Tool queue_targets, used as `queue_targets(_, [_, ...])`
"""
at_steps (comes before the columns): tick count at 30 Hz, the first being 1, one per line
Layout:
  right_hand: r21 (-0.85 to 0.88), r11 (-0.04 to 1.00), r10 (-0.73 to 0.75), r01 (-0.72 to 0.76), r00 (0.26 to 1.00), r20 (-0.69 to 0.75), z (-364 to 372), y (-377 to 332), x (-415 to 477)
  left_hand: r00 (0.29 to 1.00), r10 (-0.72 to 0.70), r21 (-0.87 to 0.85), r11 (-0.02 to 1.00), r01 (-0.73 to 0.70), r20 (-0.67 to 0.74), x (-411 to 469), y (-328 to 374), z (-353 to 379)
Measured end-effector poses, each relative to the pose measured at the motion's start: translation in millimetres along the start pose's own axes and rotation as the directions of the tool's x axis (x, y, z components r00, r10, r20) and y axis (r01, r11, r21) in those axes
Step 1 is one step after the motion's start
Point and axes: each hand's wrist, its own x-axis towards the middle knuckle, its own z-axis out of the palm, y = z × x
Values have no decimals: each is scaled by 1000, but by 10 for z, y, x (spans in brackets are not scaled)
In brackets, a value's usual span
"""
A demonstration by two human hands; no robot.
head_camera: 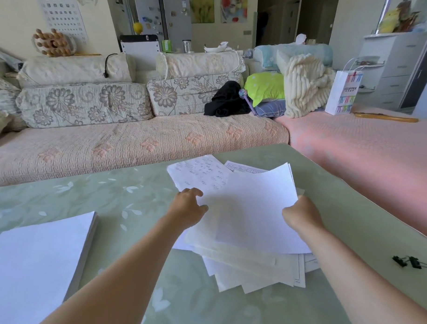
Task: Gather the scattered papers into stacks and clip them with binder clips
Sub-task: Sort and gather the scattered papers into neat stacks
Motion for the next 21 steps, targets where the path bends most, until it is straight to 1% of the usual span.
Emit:
queue_targets(4, [-115,993,-37,40,999,29,-3,55,51,995,-29,202,979,10,93,272,27,221])
queue_targets(7, [-161,985,-56,64,997,54,15,41,61,998,4,270,963,-23,69,356,2,276])
queue_targets(9, [-166,984,-56,65,997,60,40,4,55,996,90,427,900,-89,18,318,50,267])
queue_targets(11, [-165,984,-60,69,997,57,71,-20,45,978,207,597,785,-169,4,238,107,248])
queue_targets(12, [-159,985,-61,70,996,57,82,-39,32,974,227,621,764,-175,-5,192,120,224])
queue_targets(13, [-149,987,-60,68,996,61,89,-54,22,975,221,614,772,-164,-17,165,112,210])
queue_targets(14, [-135,989,-57,65,996,66,100,-68,11,980,195,568,812,-133,-49,144,83,184])
queue_targets(16, [-104,993,-45,52,996,76,119,-97,-25,981,107,424,905,-28,-164,97,4,62])
queue_targets(17, [-88,995,-36,42,996,76,119,-105,-40,973,51,356,934,33,-223,85,-46,-13])
queue_targets(19, [-44,999,-17,20,998,62,101,-103,-56,942,-52,251,958,141,-332,49,-145,-184])
queue_targets(21, [20,1000,3,-4,999,49,100,-74,-50,882,-160,32,980,194,-444,-3,-237,-369])
